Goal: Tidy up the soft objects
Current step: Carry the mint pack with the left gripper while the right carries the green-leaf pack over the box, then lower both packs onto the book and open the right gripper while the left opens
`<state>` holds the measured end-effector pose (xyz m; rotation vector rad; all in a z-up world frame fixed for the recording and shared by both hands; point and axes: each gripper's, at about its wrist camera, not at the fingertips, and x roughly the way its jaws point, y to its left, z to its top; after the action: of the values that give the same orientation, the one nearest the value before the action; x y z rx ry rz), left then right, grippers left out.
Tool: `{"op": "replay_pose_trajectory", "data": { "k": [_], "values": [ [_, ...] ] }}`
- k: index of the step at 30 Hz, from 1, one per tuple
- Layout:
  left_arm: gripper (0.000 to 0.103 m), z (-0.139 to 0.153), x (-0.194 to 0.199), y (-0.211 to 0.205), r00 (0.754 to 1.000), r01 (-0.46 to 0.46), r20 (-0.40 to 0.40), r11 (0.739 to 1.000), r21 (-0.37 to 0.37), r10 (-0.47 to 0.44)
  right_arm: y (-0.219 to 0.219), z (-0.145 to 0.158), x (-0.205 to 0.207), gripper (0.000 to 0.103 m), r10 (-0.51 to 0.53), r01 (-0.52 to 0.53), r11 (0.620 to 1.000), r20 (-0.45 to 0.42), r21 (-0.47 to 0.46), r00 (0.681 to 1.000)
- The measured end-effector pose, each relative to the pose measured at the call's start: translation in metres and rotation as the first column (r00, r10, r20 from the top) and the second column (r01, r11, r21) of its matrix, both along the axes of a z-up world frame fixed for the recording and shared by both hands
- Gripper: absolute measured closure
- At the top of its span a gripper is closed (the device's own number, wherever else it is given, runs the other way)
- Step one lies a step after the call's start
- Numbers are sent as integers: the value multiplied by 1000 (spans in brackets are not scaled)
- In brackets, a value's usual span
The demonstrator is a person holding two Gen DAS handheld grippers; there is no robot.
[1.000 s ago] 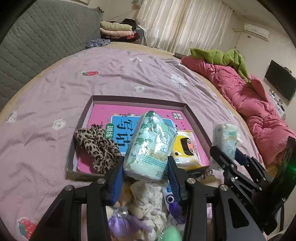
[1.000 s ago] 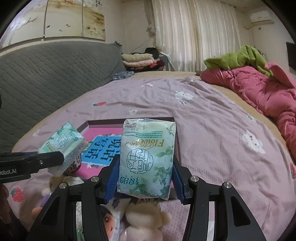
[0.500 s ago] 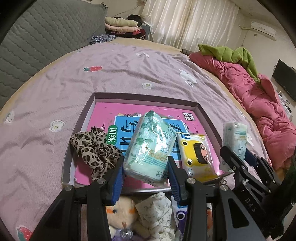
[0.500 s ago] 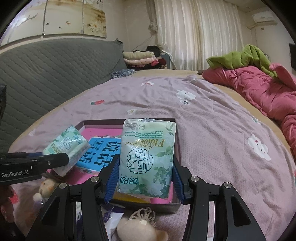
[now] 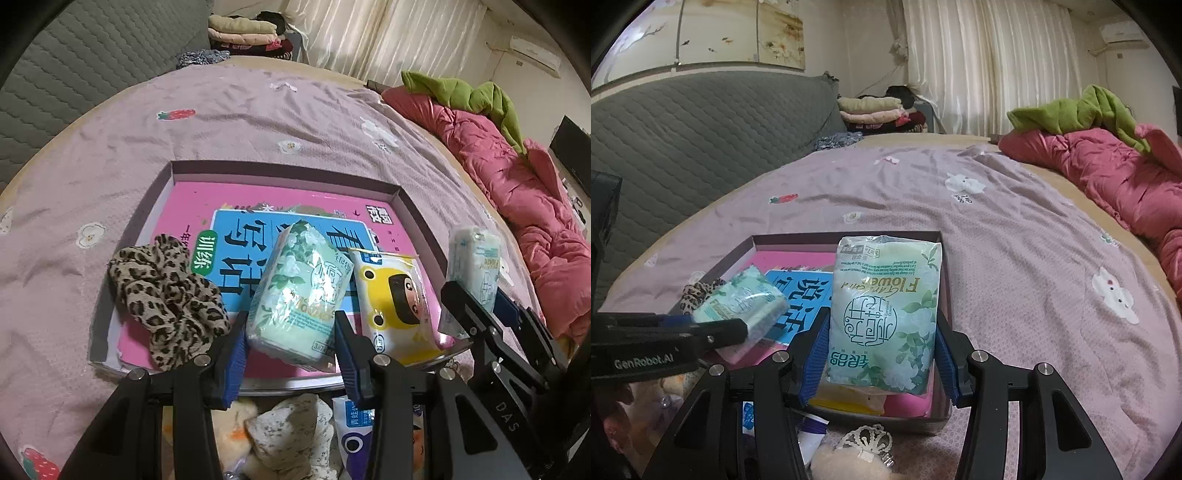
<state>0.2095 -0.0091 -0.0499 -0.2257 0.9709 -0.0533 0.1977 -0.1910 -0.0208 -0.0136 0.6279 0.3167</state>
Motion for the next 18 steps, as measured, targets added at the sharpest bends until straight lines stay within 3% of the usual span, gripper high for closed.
{"op": "replay_pose_trajectory", "data": {
  "k": [18],
  "values": [
    [59,-10,3,-2,999,15,-37,1000,-17,-15,7,-20,14,50,10,-13,999,-82,-29,997]
  ]
}}
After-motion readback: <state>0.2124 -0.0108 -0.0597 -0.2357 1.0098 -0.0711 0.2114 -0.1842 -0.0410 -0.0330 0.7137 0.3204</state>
